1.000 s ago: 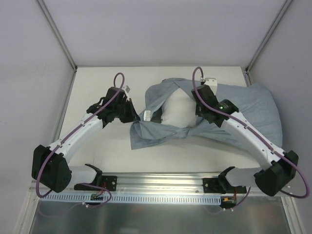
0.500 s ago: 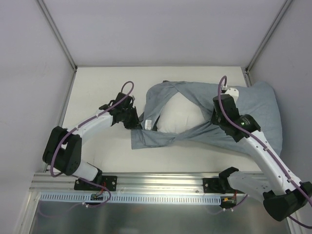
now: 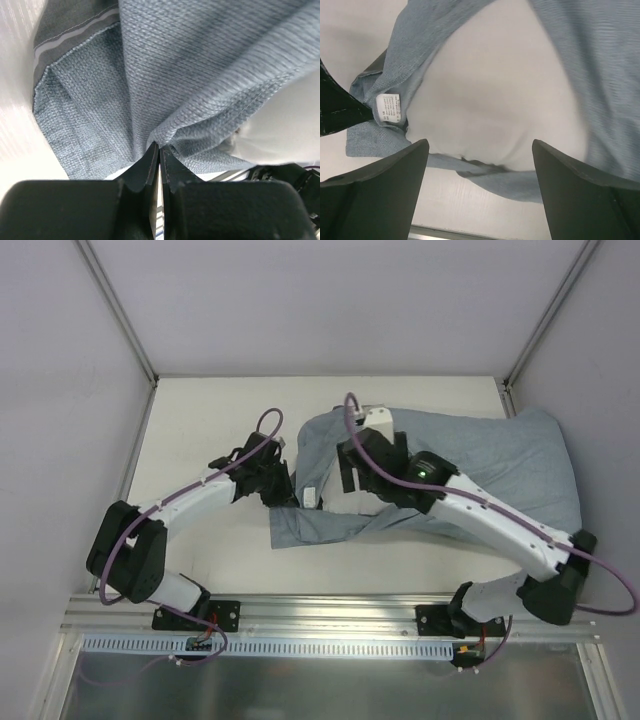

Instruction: Remove the pillowcase from the pillow

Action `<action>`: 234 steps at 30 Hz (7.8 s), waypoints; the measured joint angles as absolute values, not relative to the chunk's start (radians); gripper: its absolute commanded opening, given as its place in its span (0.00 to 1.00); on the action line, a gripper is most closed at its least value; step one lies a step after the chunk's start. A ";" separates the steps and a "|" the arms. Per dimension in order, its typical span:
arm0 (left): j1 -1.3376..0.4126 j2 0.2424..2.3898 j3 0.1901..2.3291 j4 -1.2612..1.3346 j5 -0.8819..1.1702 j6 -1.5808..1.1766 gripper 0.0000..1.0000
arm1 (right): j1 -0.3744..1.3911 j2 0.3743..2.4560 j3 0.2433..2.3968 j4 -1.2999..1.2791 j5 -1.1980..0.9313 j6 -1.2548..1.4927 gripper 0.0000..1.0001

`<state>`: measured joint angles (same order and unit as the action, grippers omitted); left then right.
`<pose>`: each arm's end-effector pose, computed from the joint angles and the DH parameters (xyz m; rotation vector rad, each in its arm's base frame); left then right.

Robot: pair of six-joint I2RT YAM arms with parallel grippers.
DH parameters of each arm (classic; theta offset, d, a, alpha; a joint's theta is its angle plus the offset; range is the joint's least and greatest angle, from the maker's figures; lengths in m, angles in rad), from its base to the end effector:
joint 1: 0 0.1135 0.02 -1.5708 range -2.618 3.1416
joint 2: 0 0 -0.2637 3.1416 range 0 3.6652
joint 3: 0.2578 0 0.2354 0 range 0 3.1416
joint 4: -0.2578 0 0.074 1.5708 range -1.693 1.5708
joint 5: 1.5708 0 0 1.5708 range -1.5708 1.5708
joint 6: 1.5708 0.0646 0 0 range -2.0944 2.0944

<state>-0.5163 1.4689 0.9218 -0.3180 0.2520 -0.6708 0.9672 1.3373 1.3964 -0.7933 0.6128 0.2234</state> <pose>0.2593 -0.1657 0.2047 -0.0790 2.5788 -0.8014 0.1877 0.2068 0.3584 -0.4949 2.0933 -0.0270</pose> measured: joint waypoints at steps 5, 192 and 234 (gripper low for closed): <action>-0.516 1.384 0.895 -0.313 0.253 -0.688 0.00 | 0.994 1.578 1.454 -0.772 0.611 0.220 0.94; 0.257 1.031 0.974 -0.472 0.520 -0.675 0.00 | 0.233 0.651 0.627 -0.725 0.007 0.278 0.71; 0.658 0.989 1.054 -0.641 0.855 -0.796 0.00 | -0.173 0.695 0.576 -0.749 -0.057 0.326 0.01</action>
<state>0.6582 0.9890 1.0542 -0.6415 0.8547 -0.7963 -0.1734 0.6949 0.5762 -0.7490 -0.0566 0.3260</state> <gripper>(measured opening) 0.049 0.016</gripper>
